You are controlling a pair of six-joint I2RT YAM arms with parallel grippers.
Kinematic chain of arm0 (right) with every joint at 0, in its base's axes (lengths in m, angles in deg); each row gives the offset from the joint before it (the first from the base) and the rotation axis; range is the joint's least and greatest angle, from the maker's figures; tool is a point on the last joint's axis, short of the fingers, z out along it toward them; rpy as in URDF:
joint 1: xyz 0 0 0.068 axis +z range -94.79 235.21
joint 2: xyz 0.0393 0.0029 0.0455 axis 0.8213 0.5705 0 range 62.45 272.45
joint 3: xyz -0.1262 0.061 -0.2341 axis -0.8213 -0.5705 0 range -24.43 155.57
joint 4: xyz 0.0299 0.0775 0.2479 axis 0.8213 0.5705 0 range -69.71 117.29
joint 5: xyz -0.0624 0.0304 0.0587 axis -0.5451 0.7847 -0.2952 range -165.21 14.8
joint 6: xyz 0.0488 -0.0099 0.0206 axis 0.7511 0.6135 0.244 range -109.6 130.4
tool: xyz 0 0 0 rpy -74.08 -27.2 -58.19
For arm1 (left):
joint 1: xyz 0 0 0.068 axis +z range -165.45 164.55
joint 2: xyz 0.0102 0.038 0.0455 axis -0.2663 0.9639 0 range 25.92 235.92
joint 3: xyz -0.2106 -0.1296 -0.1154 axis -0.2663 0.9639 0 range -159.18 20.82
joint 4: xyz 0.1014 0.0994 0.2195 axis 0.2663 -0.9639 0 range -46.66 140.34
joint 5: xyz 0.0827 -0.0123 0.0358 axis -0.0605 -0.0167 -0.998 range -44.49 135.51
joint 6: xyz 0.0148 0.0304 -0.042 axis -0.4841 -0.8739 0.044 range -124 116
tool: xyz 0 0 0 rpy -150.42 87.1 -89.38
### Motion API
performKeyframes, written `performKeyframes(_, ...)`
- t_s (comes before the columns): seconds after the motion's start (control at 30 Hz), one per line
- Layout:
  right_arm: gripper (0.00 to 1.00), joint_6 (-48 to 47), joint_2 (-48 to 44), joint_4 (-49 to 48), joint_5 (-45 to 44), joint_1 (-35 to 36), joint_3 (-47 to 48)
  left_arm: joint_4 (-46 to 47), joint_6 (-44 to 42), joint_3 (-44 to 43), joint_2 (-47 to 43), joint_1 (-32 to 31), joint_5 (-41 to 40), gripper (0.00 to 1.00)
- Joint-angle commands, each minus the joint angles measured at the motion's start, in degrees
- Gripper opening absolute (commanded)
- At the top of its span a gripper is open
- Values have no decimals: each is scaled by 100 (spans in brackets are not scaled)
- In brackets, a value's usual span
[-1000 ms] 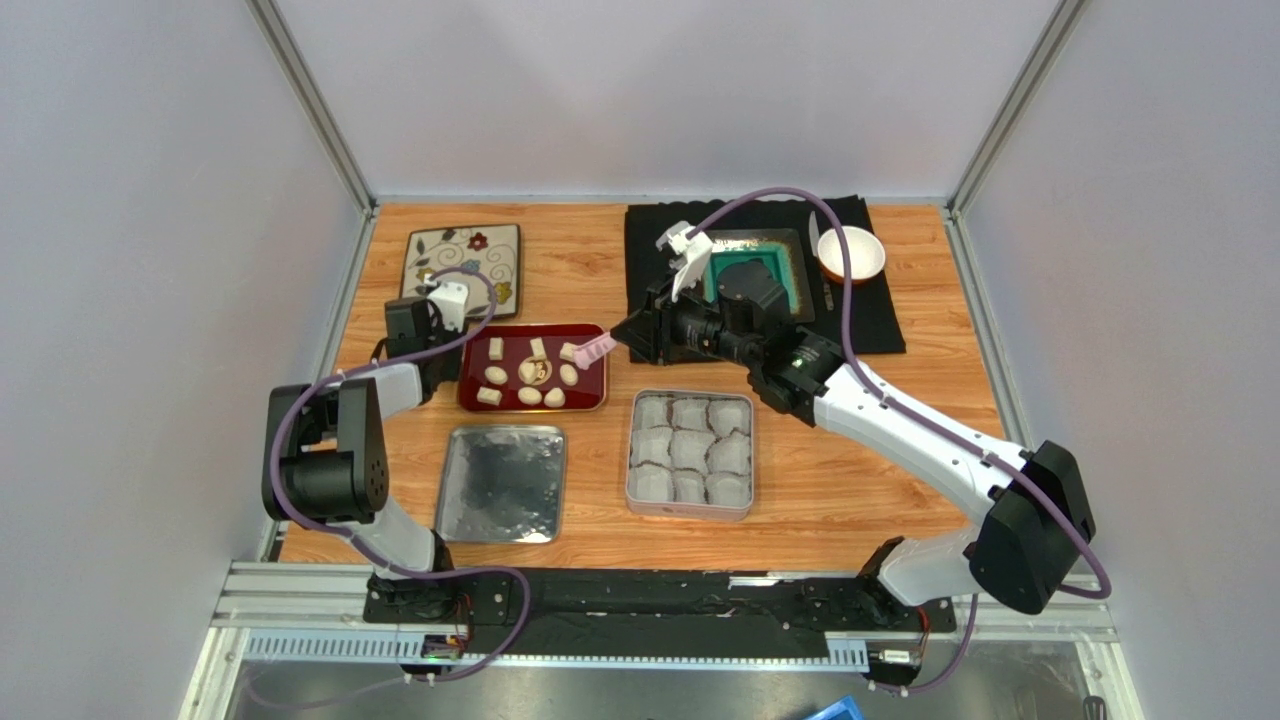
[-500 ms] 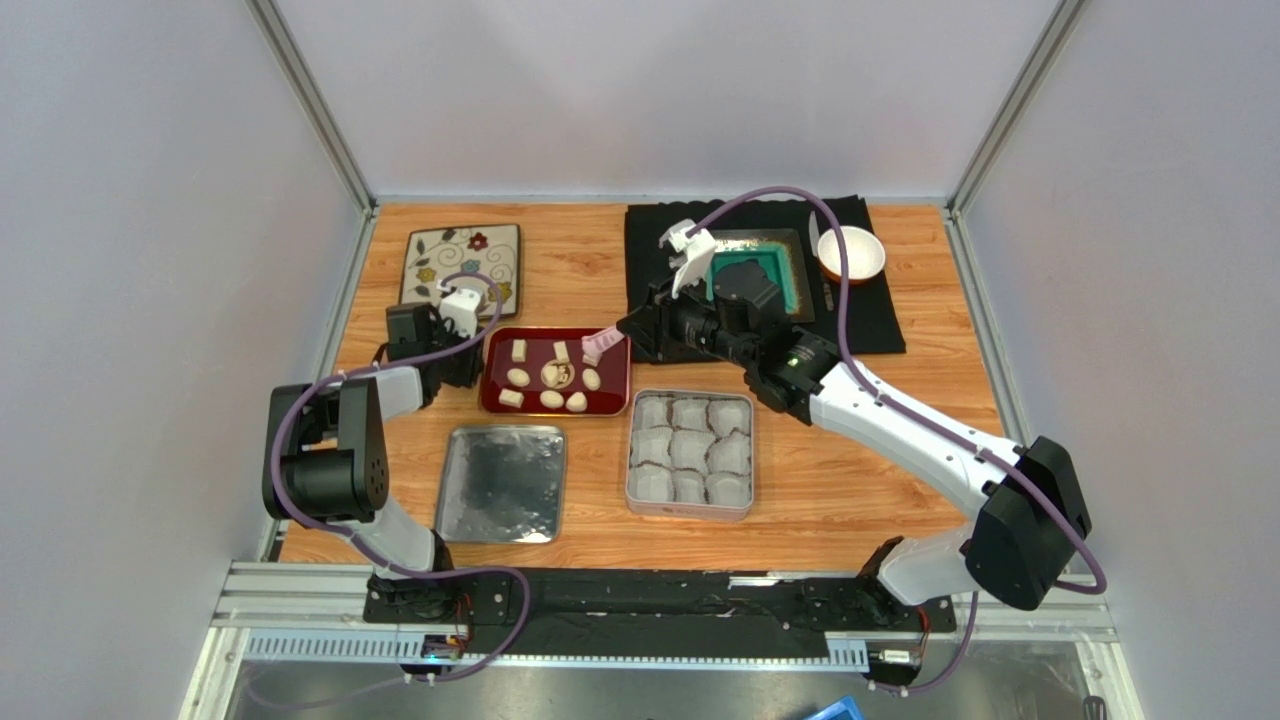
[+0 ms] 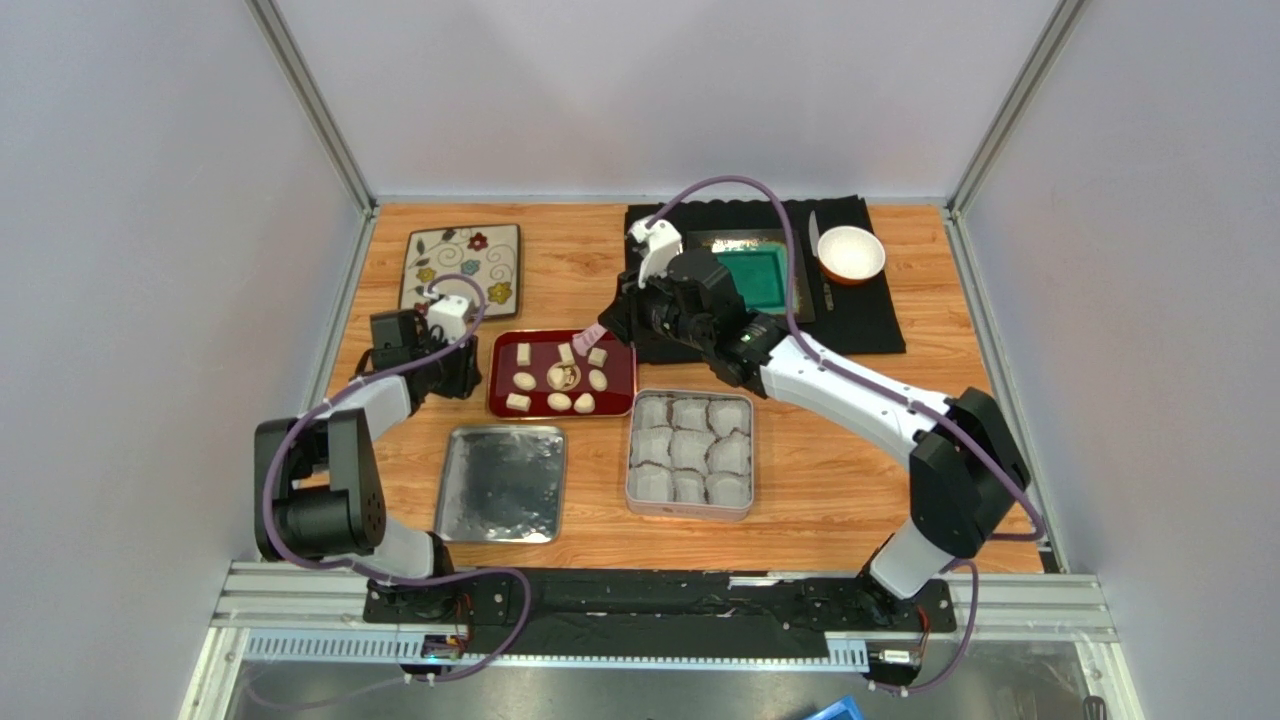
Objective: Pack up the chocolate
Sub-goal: Move the plate to the center of the board.
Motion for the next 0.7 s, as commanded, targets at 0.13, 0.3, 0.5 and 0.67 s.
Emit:
performKeyframes(0.13,28,-379,813,95,-393,246,1099,-1463,158,-15,-1011,774,754,59)
performKeyframes(0.3,32,-503,1253,228,-560,361,1626,-1262,281,679,-1355,766,1150,71)
performKeyframes(0.5,32,-547,1824,281,-621,466,2197,-1033,386,969,-1373,766,1361,73)
performKeyframes(0.67,32,-600,2421,377,-674,519,2742,-831,431,1093,-1575,765,1318,73)
